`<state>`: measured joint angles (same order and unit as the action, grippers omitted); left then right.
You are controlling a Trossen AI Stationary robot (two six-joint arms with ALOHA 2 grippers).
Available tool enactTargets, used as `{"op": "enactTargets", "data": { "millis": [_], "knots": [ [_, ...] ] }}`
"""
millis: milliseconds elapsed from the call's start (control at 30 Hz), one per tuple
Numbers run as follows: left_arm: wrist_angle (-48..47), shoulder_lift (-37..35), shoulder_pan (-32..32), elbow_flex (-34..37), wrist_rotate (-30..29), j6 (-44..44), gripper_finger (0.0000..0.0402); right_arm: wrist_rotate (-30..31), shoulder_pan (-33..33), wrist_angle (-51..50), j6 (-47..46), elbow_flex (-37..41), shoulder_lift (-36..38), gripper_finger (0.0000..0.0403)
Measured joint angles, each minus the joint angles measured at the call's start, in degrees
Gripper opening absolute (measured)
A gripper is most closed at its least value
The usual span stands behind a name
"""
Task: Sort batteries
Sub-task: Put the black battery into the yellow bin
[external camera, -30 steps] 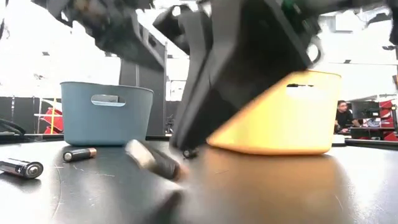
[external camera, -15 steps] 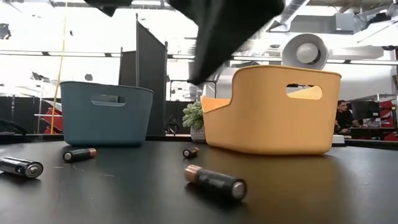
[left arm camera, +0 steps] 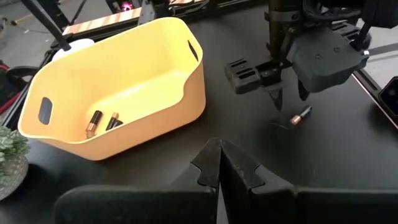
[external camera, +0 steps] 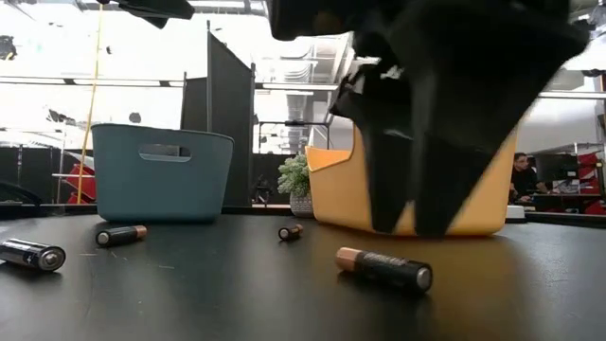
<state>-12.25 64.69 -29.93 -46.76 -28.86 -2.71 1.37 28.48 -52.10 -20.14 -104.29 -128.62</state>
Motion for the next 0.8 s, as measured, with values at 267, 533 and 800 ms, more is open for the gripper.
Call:
{"op": "enactTargets", "data": {
  "millis": [267, 533, 800],
  "knots": [
    [0.0, 0.0, 0.0, 0.0, 0.0, -0.8, 0.0, -0.3, 0.0, 0.9, -5.4, 1.2, 0.0, 0.0248],
    [-0.4, 0.0, 0.0, 0.0, -0.1, -1.0, 0.0, -3.9, 0.0, 5.9, -9.9, 6.2, 0.3, 0.0248],
    [-0.4, 0.0, 0.0, 0.0, -0.1, -1.0, 0.0, 1.3, 0.0, 5.0, -13.1, 6.2, 0.2, 0.0211]
  ]
}}
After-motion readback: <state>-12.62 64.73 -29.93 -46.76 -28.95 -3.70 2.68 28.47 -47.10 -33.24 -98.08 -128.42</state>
